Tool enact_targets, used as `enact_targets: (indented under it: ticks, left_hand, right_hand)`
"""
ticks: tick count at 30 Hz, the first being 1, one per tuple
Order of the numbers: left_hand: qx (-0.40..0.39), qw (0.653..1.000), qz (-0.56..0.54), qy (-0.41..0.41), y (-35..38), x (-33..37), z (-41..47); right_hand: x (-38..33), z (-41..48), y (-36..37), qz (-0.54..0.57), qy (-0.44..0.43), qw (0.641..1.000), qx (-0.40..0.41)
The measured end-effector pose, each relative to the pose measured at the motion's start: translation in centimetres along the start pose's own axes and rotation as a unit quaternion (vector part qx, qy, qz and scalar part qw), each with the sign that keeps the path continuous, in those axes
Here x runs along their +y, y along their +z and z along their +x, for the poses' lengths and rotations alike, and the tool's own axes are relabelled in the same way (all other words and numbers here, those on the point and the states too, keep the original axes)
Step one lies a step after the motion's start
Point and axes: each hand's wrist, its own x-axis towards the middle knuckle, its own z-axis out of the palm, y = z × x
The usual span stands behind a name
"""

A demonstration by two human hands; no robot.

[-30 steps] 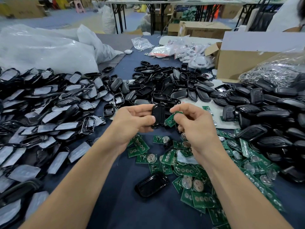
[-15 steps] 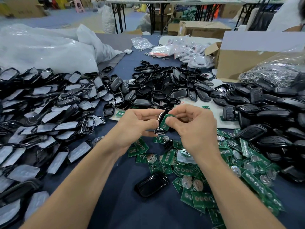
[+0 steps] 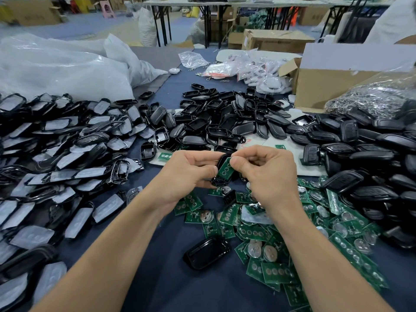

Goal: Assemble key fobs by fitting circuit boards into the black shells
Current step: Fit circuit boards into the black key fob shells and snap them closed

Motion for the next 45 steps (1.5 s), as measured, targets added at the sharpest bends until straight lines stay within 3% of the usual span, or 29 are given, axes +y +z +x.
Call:
enact_targets:
  ticks: [13,33,38,45]
  left_hand:
    - [0.024,1.0,-0.001,-0.011,0.1,-0.1,0.1]
    - [0.066,0.995,0.041,0.064,1.3,-0.2,-0.3]
    - [0.083,0.994,0.012,0.074,1.4,-0.5,-0.2]
    - [0.103,0.991,-0.003,0.087,1.2,-0.5,-0.1]
  right_hand:
    - [0.7,0.1,0.3,0.008,0.027,0.999,-0.016]
    - [-0.2,-1.0,1.3,-0.05,-0.039,0.997,0.046]
    - [-0.5,-1.4,1.6,-0.075,-0.093,0.989,0.083]
    - [-0.3,-0.9,1.5,-0.043,-0.049,0.997,0.029]
